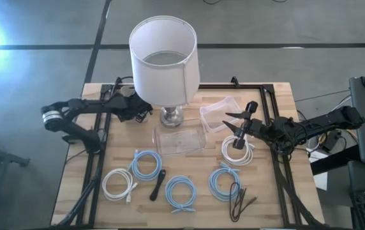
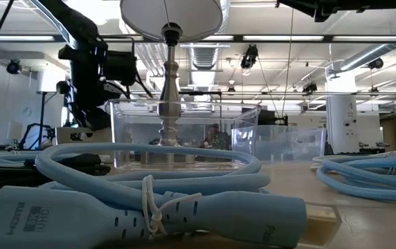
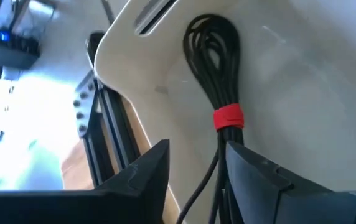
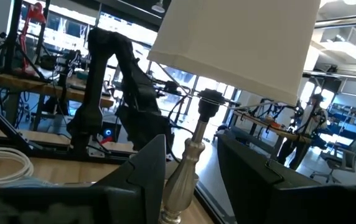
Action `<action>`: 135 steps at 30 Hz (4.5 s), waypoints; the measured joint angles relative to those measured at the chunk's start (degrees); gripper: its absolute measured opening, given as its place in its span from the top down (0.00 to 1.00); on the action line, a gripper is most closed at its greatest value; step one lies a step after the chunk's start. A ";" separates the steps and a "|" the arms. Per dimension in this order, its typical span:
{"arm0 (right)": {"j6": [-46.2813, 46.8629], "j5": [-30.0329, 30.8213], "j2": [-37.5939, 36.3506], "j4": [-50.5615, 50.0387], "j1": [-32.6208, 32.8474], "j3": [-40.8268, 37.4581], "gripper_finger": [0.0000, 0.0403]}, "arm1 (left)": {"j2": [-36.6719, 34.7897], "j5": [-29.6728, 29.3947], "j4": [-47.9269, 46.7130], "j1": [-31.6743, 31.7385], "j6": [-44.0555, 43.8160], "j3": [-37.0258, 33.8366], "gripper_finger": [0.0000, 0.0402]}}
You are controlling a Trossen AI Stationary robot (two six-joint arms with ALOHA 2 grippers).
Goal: Pick & Place USB Port
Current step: Put the left black usb cable into the gray bin
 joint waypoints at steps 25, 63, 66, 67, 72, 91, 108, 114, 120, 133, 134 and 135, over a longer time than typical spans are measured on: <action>10.31 -0.01 4.04 0.14 0.03 0.21 0.52 | -22.37 22.71 -7.62 -29.11 -16.07 1.71 0.75; 5.73 0.07 20.61 -16.53 -1.35 20.83 0.51 | 2.38 30.64 29.23 -59.43 -44.75 1.60 0.75; 5.51 0.05 20.48 -16.41 -1.45 20.83 0.51 | 5.71 30.64 30.14 -61.23 -48.50 2.04 0.75; 5.29 0.04 20.41 -16.39 -1.50 20.83 0.51 | 6.81 30.68 30.12 -61.72 -49.33 2.19 0.75; 0.85 0.04 20.17 -16.24 -1.61 20.83 0.51 | 12.67 30.63 30.54 -63.00 -52.90 2.89 0.75; 3.63 0.02 20.22 -16.39 -1.61 20.83 0.51 | 18.65 27.60 31.45 -63.29 -53.90 4.66 0.93; -1.47 -0.04 20.22 -15.92 -1.63 21.12 0.51 | 18.74 29.19 30.94 -63.66 -52.06 7.63 0.84; -1.55 -0.04 20.22 -15.93 -1.63 21.63 0.51 | 18.81 34.42 30.55 -63.70 -52.39 8.51 0.64; -4.00 -0.04 20.22 -15.91 -1.63 21.68 0.51 | 18.81 36.52 30.92 -63.86 -52.03 9.75 0.53; -4.35 -0.04 20.22 -15.87 -1.63 21.68 0.51 | 18.76 33.90 31.06 -63.73 -52.87 10.77 0.53; -4.35 -0.04 20.22 -15.89 -1.63 21.68 0.51 | 18.76 33.48 31.25 -63.69 -52.70 10.24 0.53; -4.35 -0.04 20.22 -15.89 -1.63 21.68 0.51 | 18.75 33.36 31.30 -63.60 -52.70 9.68 0.53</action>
